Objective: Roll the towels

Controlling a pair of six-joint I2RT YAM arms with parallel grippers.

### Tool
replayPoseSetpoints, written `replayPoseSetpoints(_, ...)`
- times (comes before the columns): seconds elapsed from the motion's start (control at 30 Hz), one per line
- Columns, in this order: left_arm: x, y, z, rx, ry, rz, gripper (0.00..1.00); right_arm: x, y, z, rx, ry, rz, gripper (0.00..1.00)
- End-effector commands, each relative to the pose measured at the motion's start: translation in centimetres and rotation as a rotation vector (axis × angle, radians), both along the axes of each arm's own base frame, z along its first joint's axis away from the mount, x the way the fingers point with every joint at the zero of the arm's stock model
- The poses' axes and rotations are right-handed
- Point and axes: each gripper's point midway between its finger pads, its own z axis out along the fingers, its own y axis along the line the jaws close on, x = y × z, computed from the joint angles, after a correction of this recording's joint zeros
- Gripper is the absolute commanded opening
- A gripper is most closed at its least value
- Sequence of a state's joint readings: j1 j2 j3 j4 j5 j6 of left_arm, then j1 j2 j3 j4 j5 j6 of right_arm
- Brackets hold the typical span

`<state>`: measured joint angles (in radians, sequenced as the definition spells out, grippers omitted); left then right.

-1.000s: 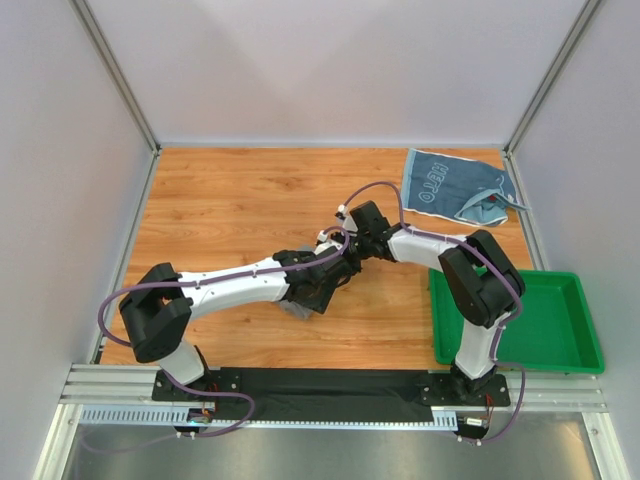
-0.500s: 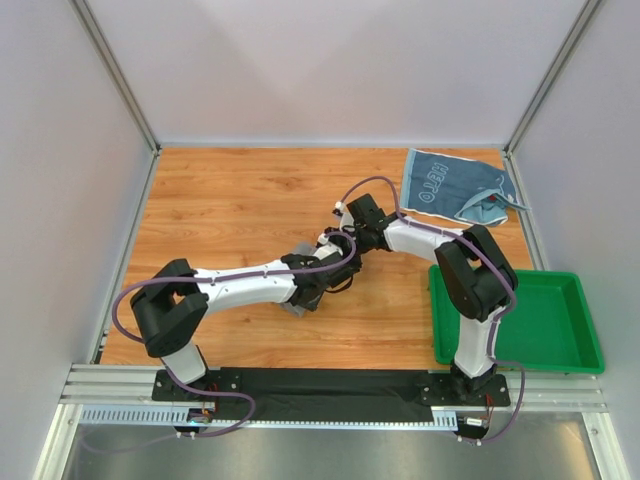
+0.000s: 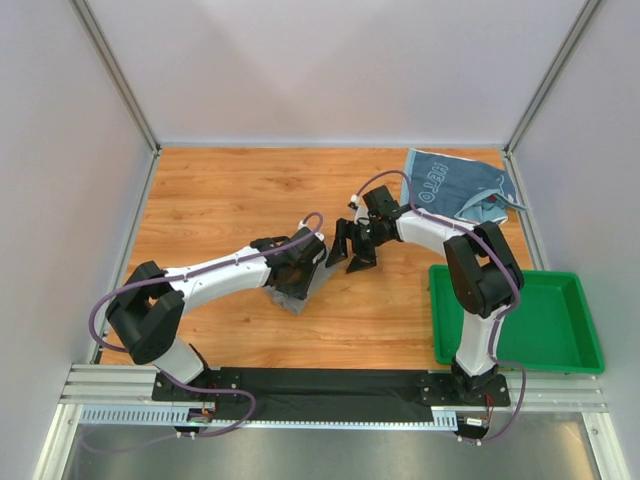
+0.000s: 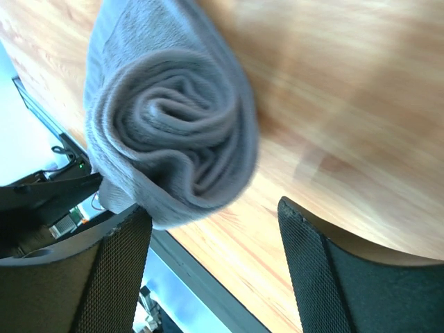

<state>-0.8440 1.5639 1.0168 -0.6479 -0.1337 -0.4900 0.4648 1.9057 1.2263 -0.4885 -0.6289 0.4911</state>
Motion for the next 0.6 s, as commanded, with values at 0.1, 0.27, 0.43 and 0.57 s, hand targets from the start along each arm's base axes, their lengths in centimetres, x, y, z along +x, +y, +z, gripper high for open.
replayPoseSetpoints(0.1,-1.3,-0.5,-0.1,-0.149,0.211,-0.016,0.29,3.2,-2.9,4.1,0.002,-0.106,-0.07,0.74)
replayPoseSetpoints(0.27,0.1,-0.2,1.1,-0.286,0.278,0.048,0.3,2.9,-2.0,7.0,0.107,-0.148,-0.037,0.75)
replayPoseSetpoints(0.43,1.4,0.8,1.7,-0.429,0.336,0.129,0.31,1.9,-1.0,7.1,0.191,-0.138,-0.009,0.78)
replayPoseSetpoints(0.57,2.3,2.0,1.1,-0.537,0.412,0.203,0.31,1.2,-0.1,6.6,0.208,-0.132,0.02,0.8)
